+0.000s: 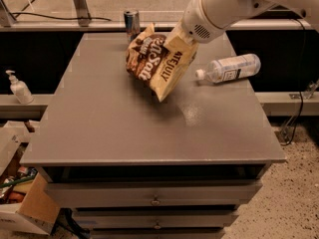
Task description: Move brown chip bag near redbull can
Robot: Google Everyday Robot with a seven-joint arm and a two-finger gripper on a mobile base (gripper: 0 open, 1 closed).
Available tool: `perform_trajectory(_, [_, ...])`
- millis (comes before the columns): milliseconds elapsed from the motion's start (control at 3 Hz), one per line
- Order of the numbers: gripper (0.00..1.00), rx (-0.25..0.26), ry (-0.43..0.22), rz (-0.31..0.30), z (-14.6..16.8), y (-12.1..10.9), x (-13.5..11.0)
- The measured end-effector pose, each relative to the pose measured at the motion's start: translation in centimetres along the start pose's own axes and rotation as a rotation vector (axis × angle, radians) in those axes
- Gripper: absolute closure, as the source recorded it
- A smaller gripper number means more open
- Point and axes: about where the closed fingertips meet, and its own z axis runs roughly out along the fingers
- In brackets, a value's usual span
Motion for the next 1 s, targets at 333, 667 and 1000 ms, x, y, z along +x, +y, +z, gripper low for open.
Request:
perform_trajectory(333, [1.00,0.077,-0.026,0.009,0.1,-3.1,0.5])
perform_trajectory(667, [1.00,0.134,-0.027,0.015,0.7,-6.1,1.0])
perform_trajectory(1000, [1.00,0.169,-0.008,0.012,1.9,-8.5,1.7])
